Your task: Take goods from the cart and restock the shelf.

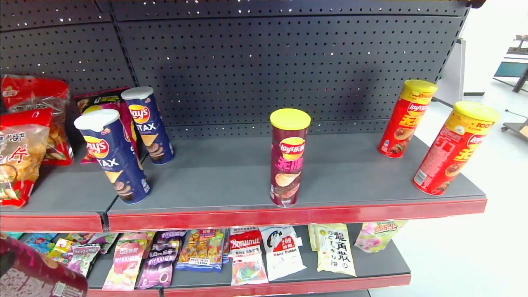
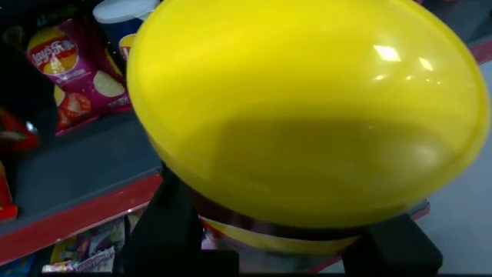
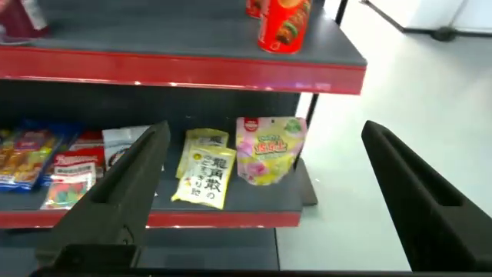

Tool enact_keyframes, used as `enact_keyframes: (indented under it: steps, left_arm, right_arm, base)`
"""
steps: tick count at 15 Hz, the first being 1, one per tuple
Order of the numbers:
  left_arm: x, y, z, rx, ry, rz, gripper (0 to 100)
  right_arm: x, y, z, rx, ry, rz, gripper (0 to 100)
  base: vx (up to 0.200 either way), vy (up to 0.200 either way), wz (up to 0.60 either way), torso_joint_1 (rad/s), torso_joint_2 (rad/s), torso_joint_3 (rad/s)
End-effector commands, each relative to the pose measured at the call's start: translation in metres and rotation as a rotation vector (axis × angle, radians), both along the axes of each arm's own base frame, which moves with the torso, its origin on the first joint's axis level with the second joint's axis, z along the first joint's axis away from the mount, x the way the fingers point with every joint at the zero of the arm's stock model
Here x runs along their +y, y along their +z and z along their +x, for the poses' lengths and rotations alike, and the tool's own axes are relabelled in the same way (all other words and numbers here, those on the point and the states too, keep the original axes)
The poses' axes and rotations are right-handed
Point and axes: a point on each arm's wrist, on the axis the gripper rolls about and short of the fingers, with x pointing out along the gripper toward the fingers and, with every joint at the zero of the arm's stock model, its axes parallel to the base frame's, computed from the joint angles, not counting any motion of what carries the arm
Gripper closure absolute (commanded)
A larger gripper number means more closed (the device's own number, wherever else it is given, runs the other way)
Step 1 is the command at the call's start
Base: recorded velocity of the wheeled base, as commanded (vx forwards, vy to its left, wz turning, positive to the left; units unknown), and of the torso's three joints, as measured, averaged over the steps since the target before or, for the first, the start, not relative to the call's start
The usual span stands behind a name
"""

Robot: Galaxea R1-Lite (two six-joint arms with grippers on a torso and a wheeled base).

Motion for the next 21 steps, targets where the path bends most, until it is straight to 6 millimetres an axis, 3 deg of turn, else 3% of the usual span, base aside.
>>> enact_keyframes:
  steps: [1,9,14,18,21]
  left_arm:
    - [-0.002,0.000,0.013,0.043,-0.025,0.001,100]
    - [-0.004,0.004,0.031,0.065,-0.065,-0.008,100]
    - [-0.004,0.003,0.031,0.069,-0.067,-0.008,100]
    - [-0.004,0.004,0.033,0.072,-0.067,-0.008,100]
    - [-0.007,0.014,0.057,0.105,-0.083,-0.007,100]
  right_arm:
    - [0.000,-0.001,-0.002,-0.031,0.019,0.002,0]
    - [0.002,-0.001,-0.002,-0.028,0.066,-0.001,0]
    - [0.002,-0.001,-0.002,-0.028,0.073,0.001,0]
    - [0.002,-0.001,-0.002,-0.028,0.076,-0.001,0]
    - [0.001,-0.001,-0.002,-0.026,0.060,0.003,0]
  base:
    - [0.000,0.000,0.00,0.000,0.00,0.000]
    - [0.000,0.000,0.00,0.000,0.00,0.000]
    - [0.000,0.000,-0.60,0.008,0.00,0.003]
    - [0.000,0.000,0.00,0.000,0.00,0.000]
    - [0.000,0.000,0.00,0.000,0.00,0.000]
